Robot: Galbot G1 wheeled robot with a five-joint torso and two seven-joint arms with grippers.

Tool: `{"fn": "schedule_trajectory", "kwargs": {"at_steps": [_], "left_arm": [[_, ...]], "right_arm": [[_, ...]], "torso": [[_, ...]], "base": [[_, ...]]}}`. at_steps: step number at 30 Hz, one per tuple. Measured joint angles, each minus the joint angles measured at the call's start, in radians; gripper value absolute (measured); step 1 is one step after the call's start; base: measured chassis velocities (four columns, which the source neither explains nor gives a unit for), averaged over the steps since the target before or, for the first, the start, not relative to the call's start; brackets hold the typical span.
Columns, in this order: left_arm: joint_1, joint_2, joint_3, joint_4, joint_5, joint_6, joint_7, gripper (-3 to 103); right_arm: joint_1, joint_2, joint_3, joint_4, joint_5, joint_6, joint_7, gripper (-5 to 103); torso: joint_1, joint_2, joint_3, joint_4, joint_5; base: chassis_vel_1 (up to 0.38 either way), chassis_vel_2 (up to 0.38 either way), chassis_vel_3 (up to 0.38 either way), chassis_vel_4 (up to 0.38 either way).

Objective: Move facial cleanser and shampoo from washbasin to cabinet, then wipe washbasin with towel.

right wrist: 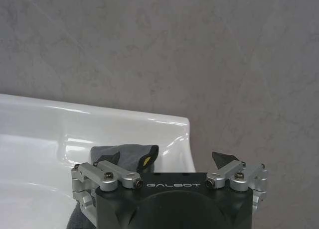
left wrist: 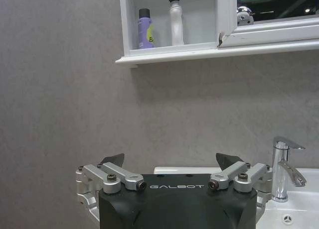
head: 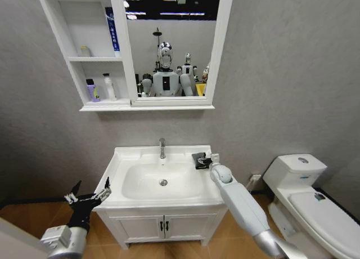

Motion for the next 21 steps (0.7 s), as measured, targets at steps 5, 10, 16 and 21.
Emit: {"fn": "schedule_trajectory", "kwargs": {"at_steps": [5,10,16,21], "left_arm": [[0.000,0.000,0.000,0.000,0.000,0.000,0.000,100],[0.000,0.000,0.000,0.000,0.000,0.000,0.000,100],[0.000,0.000,0.000,0.000,0.000,0.000,0.000,100],[0.000,0.000,0.000,0.000,0.000,0.000,0.000,100]], "right_arm": [[-0.176,-0.115,0.089,0.278,0.043,-0.018,0.069,100],[-0.362,-0.143,0.196,0.490,0.033,-0.001,0.096,100],[-0.766,-0.030,0.301,0.869,-0.148,0.024,0.096,100],[-0.959,0.069,0.296,1.007,-0.318,0.073,0.073,100]], "torso": [[0.000,0.000,0.000,-0.0006,-0.0001],[0.000,0.000,0.000,-0.0002,-0.0001],[0.000,0.000,0.000,-0.0003,-0.0003],[0.000,0.000,0.000,-0.0007,-0.0007]], "base": [[0.000,0.000,0.000,0.000],[0.000,0.000,0.000,0.000],[0.000,0.000,0.000,0.000],[0.000,0.000,0.000,0.000]]}}
